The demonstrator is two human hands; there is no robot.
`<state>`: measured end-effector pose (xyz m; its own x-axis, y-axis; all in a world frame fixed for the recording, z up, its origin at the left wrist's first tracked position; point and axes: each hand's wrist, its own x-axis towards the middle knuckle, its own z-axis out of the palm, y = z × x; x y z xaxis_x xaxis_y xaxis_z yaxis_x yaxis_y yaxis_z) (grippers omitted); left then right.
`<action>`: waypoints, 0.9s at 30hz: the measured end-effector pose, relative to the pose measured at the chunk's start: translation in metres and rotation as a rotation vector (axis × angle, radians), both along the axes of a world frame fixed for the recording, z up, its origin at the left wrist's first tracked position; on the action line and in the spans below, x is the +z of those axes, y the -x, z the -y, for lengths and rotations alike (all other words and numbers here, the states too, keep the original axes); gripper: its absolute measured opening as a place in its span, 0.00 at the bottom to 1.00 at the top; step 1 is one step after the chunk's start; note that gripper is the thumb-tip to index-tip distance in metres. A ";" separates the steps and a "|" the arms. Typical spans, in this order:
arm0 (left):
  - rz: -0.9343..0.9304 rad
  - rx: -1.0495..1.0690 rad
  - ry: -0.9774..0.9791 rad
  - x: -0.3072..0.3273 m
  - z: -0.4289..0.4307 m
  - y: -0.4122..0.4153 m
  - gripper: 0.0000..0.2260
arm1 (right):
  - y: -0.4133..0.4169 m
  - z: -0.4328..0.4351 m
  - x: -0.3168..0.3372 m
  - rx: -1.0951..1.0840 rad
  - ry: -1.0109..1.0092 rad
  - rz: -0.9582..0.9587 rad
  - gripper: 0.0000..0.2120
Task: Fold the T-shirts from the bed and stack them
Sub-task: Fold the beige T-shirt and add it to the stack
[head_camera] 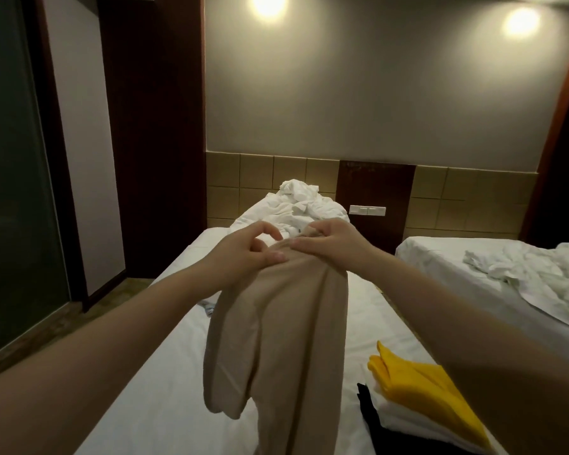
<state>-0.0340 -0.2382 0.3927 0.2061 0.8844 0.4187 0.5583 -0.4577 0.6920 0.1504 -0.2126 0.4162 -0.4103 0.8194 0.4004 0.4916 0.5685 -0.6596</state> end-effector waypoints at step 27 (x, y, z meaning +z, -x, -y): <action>-0.109 0.251 -0.427 0.030 -0.030 0.040 0.15 | -0.085 -0.001 0.096 -0.295 -0.185 0.198 0.12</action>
